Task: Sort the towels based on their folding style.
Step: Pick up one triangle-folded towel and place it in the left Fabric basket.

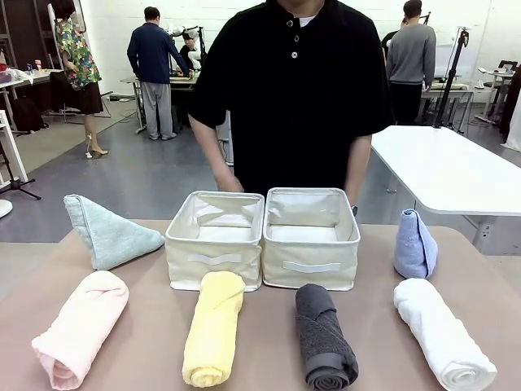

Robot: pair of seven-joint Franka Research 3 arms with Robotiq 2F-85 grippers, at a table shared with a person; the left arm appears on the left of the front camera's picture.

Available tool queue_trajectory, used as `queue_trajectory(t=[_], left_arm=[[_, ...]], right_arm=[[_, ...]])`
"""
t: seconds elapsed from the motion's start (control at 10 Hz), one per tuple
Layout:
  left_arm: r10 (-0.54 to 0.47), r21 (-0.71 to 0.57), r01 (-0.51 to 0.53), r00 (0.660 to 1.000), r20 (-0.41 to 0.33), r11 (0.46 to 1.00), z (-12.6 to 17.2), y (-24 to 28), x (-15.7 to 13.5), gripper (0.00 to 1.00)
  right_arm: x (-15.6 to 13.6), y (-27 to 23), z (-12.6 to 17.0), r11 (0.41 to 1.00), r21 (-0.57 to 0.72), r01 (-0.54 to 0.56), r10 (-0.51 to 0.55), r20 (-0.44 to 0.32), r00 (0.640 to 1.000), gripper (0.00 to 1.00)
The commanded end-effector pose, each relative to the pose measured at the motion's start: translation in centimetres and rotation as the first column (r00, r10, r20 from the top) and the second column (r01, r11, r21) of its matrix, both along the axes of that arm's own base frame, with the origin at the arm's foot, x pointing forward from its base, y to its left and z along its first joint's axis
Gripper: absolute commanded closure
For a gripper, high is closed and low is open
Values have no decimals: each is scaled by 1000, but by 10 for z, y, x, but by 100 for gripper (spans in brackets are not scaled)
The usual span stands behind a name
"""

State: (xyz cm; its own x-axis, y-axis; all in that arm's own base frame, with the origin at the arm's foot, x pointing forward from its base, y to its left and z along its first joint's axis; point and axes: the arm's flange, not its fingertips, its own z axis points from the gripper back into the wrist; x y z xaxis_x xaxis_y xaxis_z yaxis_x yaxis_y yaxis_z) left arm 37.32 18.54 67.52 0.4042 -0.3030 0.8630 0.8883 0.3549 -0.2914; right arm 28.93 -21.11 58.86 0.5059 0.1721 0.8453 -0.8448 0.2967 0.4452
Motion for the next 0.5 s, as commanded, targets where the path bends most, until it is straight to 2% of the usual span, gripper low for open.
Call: queue_trajectory(t=[0.0,0.4], left_arm=[[25,83,-24,1000,-18,996,-8,-4,0,0],[36,184,-36,999,3,982,-4,-3,-8,0]], right_arm=[[-3,1,9,999,-12,-37,37,73,997,0],[-10,9,23,998,-65,-16,23,104,994,0]])
